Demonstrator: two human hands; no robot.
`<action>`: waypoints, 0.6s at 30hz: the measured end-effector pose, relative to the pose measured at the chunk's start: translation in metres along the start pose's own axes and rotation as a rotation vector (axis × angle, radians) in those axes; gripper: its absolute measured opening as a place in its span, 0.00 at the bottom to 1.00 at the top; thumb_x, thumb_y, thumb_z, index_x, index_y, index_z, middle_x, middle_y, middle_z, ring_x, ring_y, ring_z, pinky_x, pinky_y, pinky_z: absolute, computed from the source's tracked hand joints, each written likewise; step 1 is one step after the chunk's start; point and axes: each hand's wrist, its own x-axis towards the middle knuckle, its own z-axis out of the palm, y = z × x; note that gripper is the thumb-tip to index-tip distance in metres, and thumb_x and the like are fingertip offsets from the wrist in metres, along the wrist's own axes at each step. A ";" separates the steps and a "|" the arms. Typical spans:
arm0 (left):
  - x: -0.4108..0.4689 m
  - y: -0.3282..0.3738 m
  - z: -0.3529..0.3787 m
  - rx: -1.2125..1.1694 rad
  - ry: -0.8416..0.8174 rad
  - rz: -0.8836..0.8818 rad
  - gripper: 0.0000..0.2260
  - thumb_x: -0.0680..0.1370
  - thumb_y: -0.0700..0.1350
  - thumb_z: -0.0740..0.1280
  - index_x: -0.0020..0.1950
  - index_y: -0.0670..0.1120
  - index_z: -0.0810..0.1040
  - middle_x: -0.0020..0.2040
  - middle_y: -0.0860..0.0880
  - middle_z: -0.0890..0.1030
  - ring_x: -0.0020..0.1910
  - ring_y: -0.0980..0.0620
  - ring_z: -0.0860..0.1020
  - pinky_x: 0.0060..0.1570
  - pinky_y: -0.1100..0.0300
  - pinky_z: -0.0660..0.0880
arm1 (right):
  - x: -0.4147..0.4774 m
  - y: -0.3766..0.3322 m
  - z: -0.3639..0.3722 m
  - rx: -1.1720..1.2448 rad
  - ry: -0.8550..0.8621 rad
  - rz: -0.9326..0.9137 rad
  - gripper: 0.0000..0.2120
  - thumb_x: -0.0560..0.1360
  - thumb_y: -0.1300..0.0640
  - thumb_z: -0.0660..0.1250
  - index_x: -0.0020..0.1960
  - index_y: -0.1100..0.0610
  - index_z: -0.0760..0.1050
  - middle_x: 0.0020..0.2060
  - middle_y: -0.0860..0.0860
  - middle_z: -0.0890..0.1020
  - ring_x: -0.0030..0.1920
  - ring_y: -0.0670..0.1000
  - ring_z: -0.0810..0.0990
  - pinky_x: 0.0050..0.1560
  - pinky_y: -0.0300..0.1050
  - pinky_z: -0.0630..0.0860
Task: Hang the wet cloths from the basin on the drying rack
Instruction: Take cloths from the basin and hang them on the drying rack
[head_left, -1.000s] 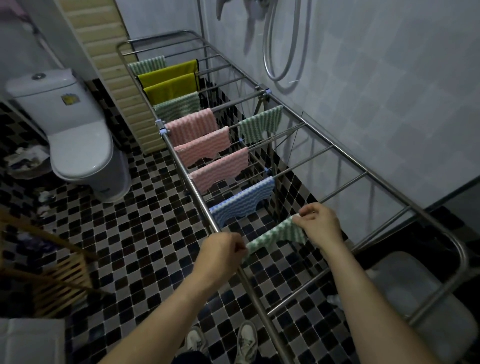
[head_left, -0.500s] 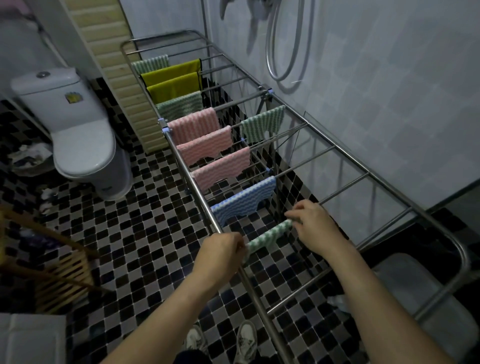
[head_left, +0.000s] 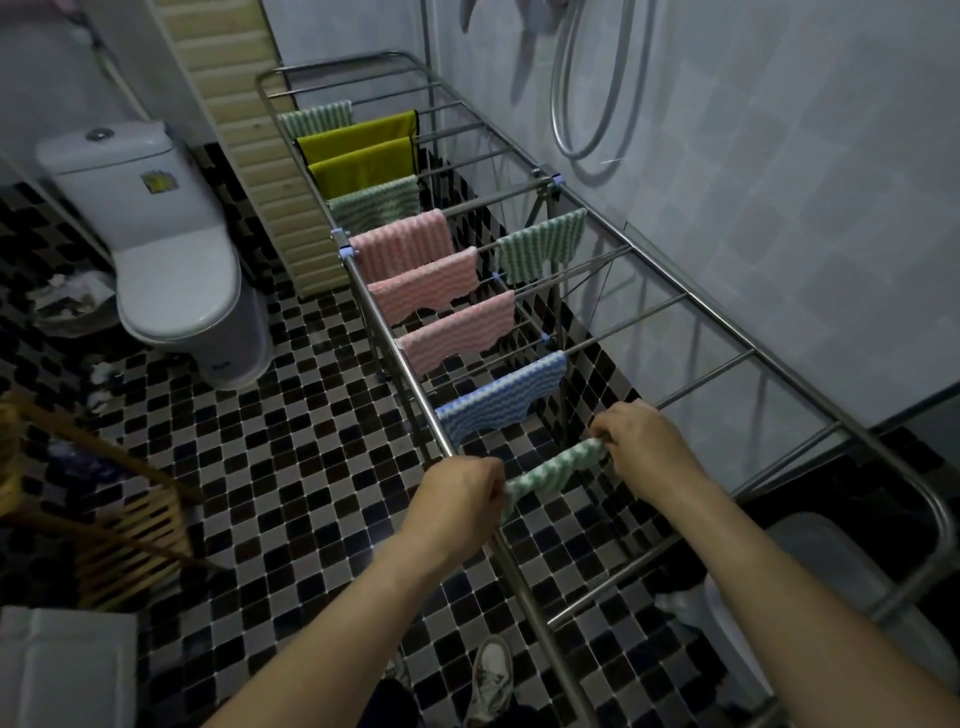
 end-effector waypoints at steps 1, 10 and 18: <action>0.001 0.001 0.002 -0.003 -0.007 0.005 0.04 0.77 0.44 0.66 0.43 0.50 0.75 0.39 0.56 0.74 0.38 0.57 0.72 0.43 0.63 0.74 | 0.000 -0.002 -0.003 -0.023 -0.017 0.013 0.12 0.74 0.65 0.67 0.55 0.54 0.80 0.49 0.50 0.80 0.51 0.51 0.73 0.46 0.39 0.67; 0.003 -0.022 -0.011 -0.213 -0.032 -0.043 0.02 0.78 0.47 0.67 0.48 0.50 0.78 0.44 0.55 0.80 0.42 0.57 0.77 0.47 0.59 0.77 | 0.018 -0.032 -0.034 -0.091 -0.289 0.104 0.25 0.75 0.69 0.61 0.68 0.50 0.71 0.59 0.52 0.78 0.58 0.54 0.76 0.52 0.46 0.75; -0.005 -0.084 -0.068 -0.562 0.040 -0.176 0.06 0.79 0.46 0.65 0.53 0.53 0.80 0.41 0.59 0.80 0.40 0.68 0.78 0.42 0.70 0.77 | 0.061 -0.115 -0.064 0.029 -0.228 0.045 0.13 0.80 0.56 0.61 0.63 0.53 0.76 0.56 0.52 0.81 0.52 0.53 0.79 0.49 0.48 0.77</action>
